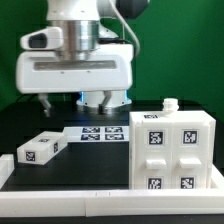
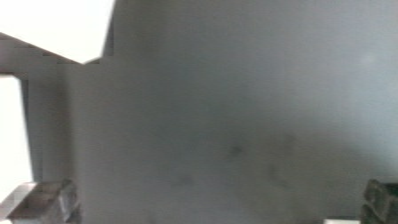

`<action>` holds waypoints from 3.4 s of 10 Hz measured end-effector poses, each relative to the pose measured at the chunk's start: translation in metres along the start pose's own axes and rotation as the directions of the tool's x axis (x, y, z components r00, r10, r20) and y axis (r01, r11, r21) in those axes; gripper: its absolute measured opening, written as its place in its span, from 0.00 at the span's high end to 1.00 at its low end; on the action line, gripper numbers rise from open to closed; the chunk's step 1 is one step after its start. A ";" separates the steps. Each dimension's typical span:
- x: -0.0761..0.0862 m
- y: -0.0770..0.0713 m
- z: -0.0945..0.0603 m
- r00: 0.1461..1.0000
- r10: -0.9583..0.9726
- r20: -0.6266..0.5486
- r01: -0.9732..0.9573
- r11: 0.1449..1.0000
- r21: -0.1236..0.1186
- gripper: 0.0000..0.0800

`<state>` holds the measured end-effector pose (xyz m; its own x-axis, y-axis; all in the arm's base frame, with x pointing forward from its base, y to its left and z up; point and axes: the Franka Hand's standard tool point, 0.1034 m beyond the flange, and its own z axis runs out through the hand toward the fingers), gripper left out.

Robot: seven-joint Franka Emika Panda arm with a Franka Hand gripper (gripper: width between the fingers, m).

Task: Assemble cabinet

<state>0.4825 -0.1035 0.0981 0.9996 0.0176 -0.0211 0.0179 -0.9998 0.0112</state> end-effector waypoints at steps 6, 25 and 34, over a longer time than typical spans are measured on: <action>-0.014 0.040 0.021 0.996 -0.077 -0.048 0.075 0.997 -0.027 0.00; -0.078 0.053 0.082 0.963 0.267 0.028 -0.268 0.963 0.024 0.00; -0.074 0.040 0.091 0.974 0.224 0.022 -0.224 0.974 0.011 0.31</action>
Offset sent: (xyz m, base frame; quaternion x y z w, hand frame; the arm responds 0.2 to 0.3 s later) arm 0.0000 0.0000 0.0000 0.0000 0.0000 0.0000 1.0000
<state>0.4070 -0.1456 0.0090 0.9775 -0.2070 -0.0400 -0.2070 -0.9783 0.0050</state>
